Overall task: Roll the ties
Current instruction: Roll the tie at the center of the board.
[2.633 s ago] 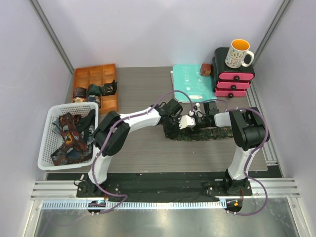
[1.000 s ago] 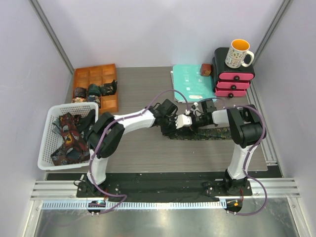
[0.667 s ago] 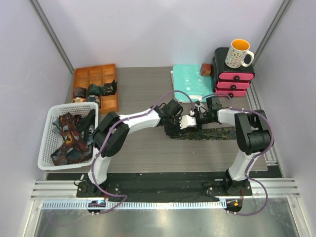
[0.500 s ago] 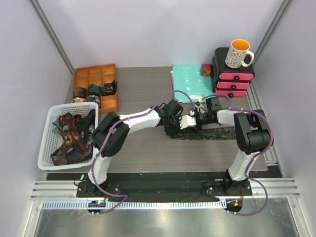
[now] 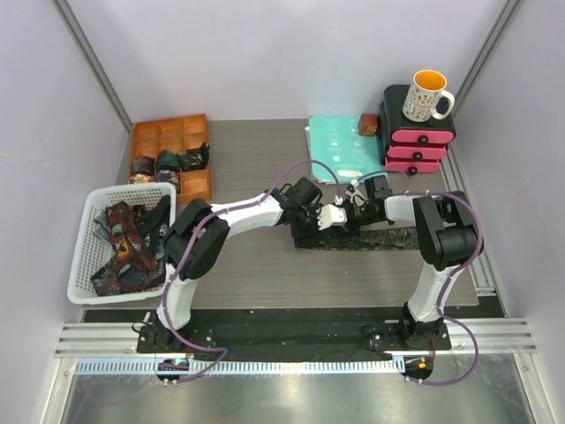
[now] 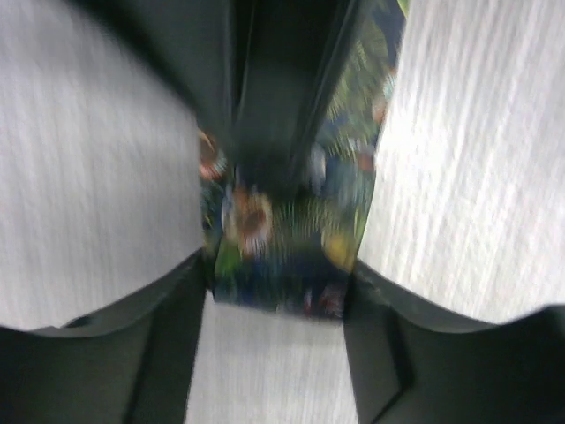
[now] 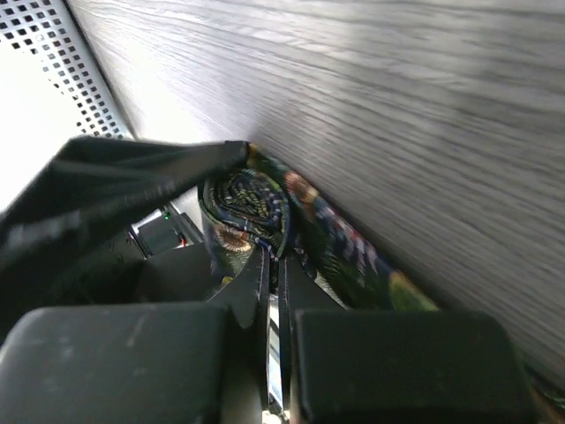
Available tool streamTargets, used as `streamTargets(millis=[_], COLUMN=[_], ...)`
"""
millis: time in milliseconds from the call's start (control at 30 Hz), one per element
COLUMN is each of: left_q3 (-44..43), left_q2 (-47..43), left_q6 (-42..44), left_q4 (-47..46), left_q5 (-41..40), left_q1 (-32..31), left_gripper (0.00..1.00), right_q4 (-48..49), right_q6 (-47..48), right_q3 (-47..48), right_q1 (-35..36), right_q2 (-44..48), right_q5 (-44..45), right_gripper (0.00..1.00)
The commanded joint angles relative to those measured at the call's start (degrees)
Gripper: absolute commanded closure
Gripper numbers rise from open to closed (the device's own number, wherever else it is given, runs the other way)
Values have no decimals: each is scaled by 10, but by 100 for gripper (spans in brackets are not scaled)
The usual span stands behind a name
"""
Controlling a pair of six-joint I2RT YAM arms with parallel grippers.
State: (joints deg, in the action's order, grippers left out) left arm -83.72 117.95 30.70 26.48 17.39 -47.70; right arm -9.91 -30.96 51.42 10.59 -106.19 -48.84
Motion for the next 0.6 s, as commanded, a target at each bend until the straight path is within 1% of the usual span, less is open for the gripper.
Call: streamTargets(millis=[0, 33, 67, 100, 133, 167, 200, 267, 300, 367, 400, 533, 567], left_q3=[66, 82, 113, 125, 136, 152, 158, 170, 174, 175, 175, 161, 156], left_q2=[-58, -69, -82, -95, -101, -105, -106, -105, -102, -88, -83, -57, -52], left_q6=[-59, -86, -98, -108, -131, -140, -143, -150, -152, -153, -153, -134, -130], left_q4=[-16, -42, -89, -113, -135, -173, -186, -215, -248, -269, -294, -302, -298], left_q5=[111, 127, 137, 153, 159, 165, 175, 191, 190, 190, 188, 201, 215], left_q1=[52, 62, 75, 80, 87, 89, 89, 89, 89, 89, 88, 82, 82], left_gripper=[35, 32, 30, 25, 24, 23, 21, 20, 19, 19, 19, 19, 20], right_q4=[-57, -60, -60, -60, -61, -60, -59, -55, -56, -56, -55, -48, -44], right_q6=[67, 82, 87, 92, 99, 100, 102, 101, 101, 103, 103, 101, 100], right_q3=[7, 6, 5, 4, 3, 6, 7, 10, 10, 13, 13, 15, 17], right_q1=[-9, -12, -13, -14, -15, -15, -15, -15, -15, -15, -15, -13, -13], right_q2=[-24, -25, -26, -31, -35, -42, -52, -61, -67, -73, -74, -84, -85], right_q5=[61, 65, 72, 77, 83, 83, 86, 89, 88, 88, 88, 88, 89], right_gripper=[99, 99, 99, 99, 99, 99, 99, 99, 99, 99, 99, 99, 99])
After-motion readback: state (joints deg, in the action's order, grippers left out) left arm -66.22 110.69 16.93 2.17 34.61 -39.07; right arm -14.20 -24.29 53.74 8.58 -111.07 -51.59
